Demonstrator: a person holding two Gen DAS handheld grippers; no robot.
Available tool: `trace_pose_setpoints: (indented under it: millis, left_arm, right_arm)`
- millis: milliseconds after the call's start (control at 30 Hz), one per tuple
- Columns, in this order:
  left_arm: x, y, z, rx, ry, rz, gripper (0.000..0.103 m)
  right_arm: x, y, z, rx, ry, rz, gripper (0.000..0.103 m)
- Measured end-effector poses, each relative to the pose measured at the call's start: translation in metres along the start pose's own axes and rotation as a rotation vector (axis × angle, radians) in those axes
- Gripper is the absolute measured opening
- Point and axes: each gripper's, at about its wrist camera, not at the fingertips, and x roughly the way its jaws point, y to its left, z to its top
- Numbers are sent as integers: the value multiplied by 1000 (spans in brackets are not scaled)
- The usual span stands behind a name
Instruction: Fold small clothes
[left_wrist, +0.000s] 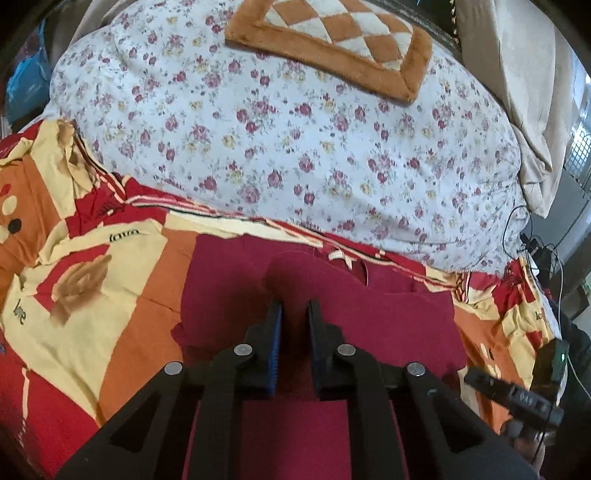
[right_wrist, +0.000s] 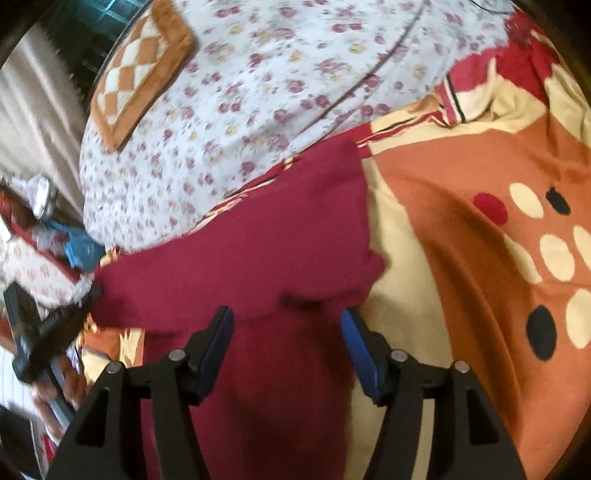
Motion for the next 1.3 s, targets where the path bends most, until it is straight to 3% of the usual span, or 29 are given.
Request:
trace_pose_setpoints:
  millis: [133, 200, 300, 333, 367, 400, 467, 567, 667, 733, 800, 867, 900, 1067, 1100, 1133, 1167, 1300]
  left_arm:
    - [3, -3, -6, 13, 11, 11, 3]
    - [4, -3, -4, 15, 11, 14, 3]
    - [8, -6, 0, 18, 15, 18, 3]
    - [10, -7, 1, 24, 16, 22, 3]
    - [12, -10, 3, 32, 18, 27, 3]
    - [15, -12, 6, 44, 22, 33, 3]
    - [18, -17, 13, 62, 16, 31, 3]
    - [24, -23, 16, 91, -2, 37, 3]
    - [64, -17, 3, 109, 95, 102, 3]
    - [86, -4, -7, 90, 169, 151, 3]
    - [93, 10, -15, 61, 185, 149, 3]
    - [92, 15, -16, 40, 184, 125, 4]
    - [90, 15, -14, 37, 177, 116, 4]
    - [76, 0, 0, 75, 120, 95, 4]
    - [73, -4, 4, 85, 107, 88, 4]
    - [71, -7, 10, 93, 95, 82, 4]
    - [67, -8, 14, 98, 77, 71, 4]
    - [70, -6, 20, 107, 41, 65, 5]
  right_arm:
    - [4, -2, 16, -3, -61, -147, 64]
    - [3, -7, 27, 6, -103, -178, 64]
    - [25, -16, 45, 0, -35, -165, 64]
    - [34, -19, 47, -2, -3, -151, 54]
    - [41, -19, 48, -12, 17, -147, 26]
    - [46, -17, 50, -51, 22, -183, 16]
    - [38, -11, 51, -99, -16, -201, 9]
    - [14, -7, 52, -130, -97, -229, 9]
    - [31, -11, 43, -171, -14, -309, 9]
    - [33, -17, 40, -159, -1, -301, 9]
    - [17, -21, 49, -85, -48, -254, 23]
    - [6, -23, 60, -40, -100, -218, 62]
    - [6, -24, 65, -34, -112, -211, 67]
    - [63, -22, 99, -60, 30, -200, 69]
    - [74, -21, 101, -73, 52, -199, 68]
    - [81, -19, 101, -96, 56, -215, 54]
    - [82, -15, 102, -129, 35, -223, 24]
    - [52, -5, 101, -176, -141, -212, 16]
